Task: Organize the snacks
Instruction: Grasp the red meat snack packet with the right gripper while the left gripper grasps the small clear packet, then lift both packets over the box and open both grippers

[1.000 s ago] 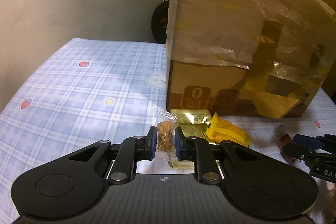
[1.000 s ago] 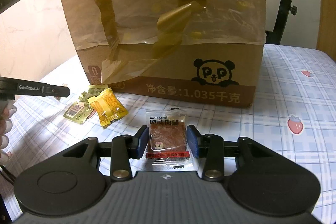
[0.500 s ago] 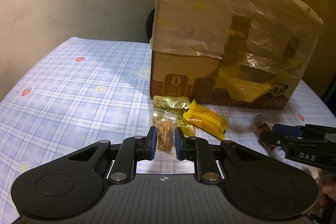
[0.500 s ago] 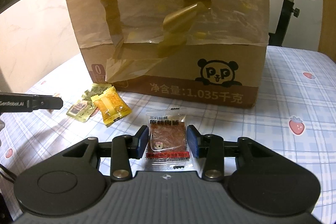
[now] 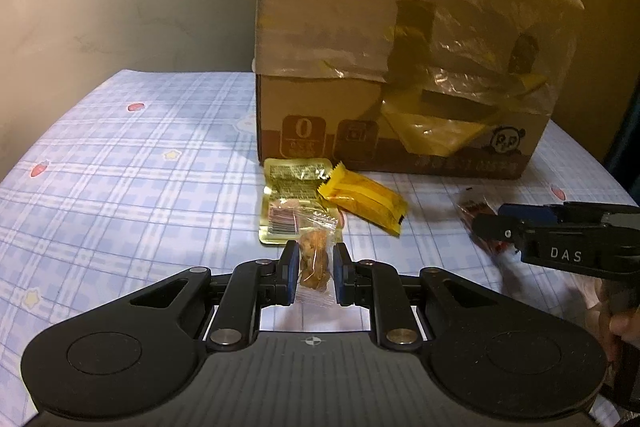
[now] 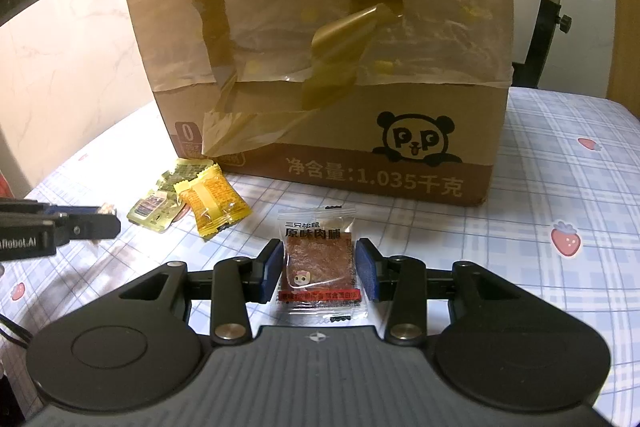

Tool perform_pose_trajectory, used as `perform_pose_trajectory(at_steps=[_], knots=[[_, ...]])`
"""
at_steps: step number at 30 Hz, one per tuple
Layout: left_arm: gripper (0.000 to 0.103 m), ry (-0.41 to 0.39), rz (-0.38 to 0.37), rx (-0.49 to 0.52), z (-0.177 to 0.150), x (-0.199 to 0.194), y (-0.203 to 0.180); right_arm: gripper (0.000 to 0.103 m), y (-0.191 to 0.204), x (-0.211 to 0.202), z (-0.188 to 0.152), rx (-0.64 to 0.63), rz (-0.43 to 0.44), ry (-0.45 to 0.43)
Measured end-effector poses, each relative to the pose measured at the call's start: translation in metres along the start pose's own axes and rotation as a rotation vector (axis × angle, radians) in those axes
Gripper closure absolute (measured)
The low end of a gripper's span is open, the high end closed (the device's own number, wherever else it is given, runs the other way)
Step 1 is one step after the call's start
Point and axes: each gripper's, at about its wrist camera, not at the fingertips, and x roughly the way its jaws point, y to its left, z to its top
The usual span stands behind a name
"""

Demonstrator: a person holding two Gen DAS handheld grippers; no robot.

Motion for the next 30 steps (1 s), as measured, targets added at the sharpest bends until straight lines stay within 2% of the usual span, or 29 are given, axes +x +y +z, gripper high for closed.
perform_pose_trajectory(at_steps=[8, 16, 20, 25, 28, 30], knots=[[0.084, -0.018, -0.010, 0.007, 0.003, -0.002, 0.000, 0.060, 0.001, -0.002, 0.000, 0.003, -0.003, -0.011], [0.084, -0.123, -0.062, -0.017, 0.043, -0.031, 0.002, 0.061, 0.001, -0.037, 0.014, 0.008, 0.031, -0.106], [0.084, -0.214, -0.108, 0.007, 0.071, -0.057, -0.006, 0.061, 0.008, -0.071, 0.038, -0.040, 0.059, -0.211], [0.084, -0.339, -0.159, 0.054, 0.113, -0.083, -0.021, 0.061, 0.006, -0.110, 0.086, -0.056, 0.089, -0.373], [0.084, -0.399, -0.174, 0.084, 0.142, -0.086, -0.034, 0.061, -0.001, -0.120, 0.121, -0.050, 0.102, -0.436], [0.084, -0.407, -0.189, 0.096, 0.161, -0.078, -0.044, 0.061, -0.005, -0.119, 0.143, -0.054, 0.088, -0.454]])
